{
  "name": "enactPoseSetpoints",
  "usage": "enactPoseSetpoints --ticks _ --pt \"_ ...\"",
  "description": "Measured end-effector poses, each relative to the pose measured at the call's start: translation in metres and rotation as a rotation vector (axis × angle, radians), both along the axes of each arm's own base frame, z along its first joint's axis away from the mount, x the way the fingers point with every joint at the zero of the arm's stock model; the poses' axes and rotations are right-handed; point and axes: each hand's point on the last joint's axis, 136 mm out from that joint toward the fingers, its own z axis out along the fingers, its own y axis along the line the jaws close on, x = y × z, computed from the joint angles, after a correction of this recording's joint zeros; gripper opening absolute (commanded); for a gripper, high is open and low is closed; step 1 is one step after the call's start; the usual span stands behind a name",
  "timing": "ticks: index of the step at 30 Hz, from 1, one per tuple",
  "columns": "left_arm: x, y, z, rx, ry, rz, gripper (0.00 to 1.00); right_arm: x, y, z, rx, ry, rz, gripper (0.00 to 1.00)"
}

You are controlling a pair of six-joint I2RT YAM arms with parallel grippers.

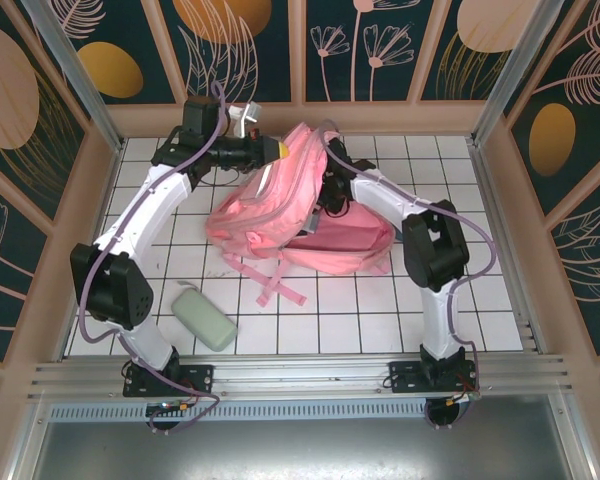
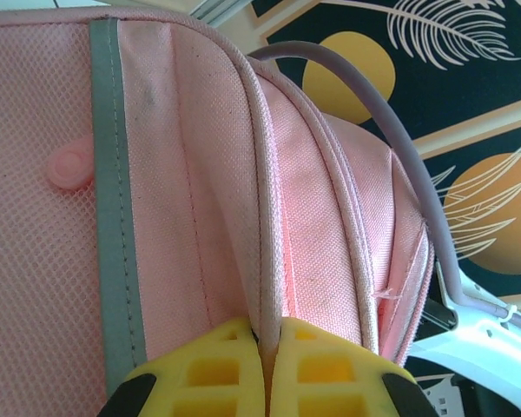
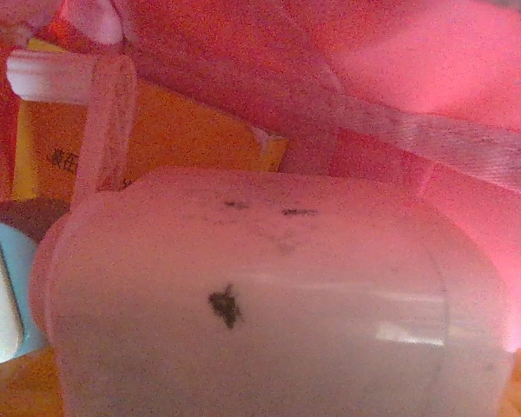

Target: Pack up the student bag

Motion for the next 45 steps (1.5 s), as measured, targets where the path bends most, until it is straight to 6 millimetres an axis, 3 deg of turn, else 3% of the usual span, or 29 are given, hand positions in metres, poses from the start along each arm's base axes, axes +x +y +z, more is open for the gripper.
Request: enactPoseSetpoints --ticks 5,11,17,21,30,36,39,42,45 --pt "0.004 0.002 -0.001 0.002 -0.002 0.011 0.00 0.008 0.033 0.006 0.060 -0.019 0.053 0.88" --pt "0.005 0.003 -0.001 0.007 -0.012 0.013 0.00 0.004 0.045 0.009 0.086 -0.038 0.095 0.93" --pt "0.005 0.004 -0.002 0.009 -0.013 0.016 0.00 -0.009 0.032 0.011 0.050 -0.067 0.121 0.95" --pt "0.009 0.009 -0.002 -0.012 -0.014 0.039 0.00 -0.026 0.016 0.025 0.032 -0.123 0.148 0.96" --pt "0.015 0.036 -0.007 -0.042 -0.023 0.145 0.00 -0.065 -0.007 0.100 0.045 -0.384 0.230 0.90" --pt "0.019 0.059 -0.015 -0.044 -0.032 0.233 0.00 -0.091 -0.043 0.110 -0.008 -0.463 0.199 0.88" --pt "0.022 0.070 -0.018 -0.032 -0.046 0.278 0.00 -0.095 -0.072 0.118 -0.047 -0.496 0.122 0.88" --pt "0.023 0.077 -0.022 -0.015 -0.063 0.309 0.00 -0.078 -0.126 0.126 -0.068 -0.506 -0.028 0.87" --pt "0.021 0.080 -0.027 -0.009 -0.084 0.320 0.00 -0.055 -0.199 0.106 -0.107 -0.446 -0.213 0.89"
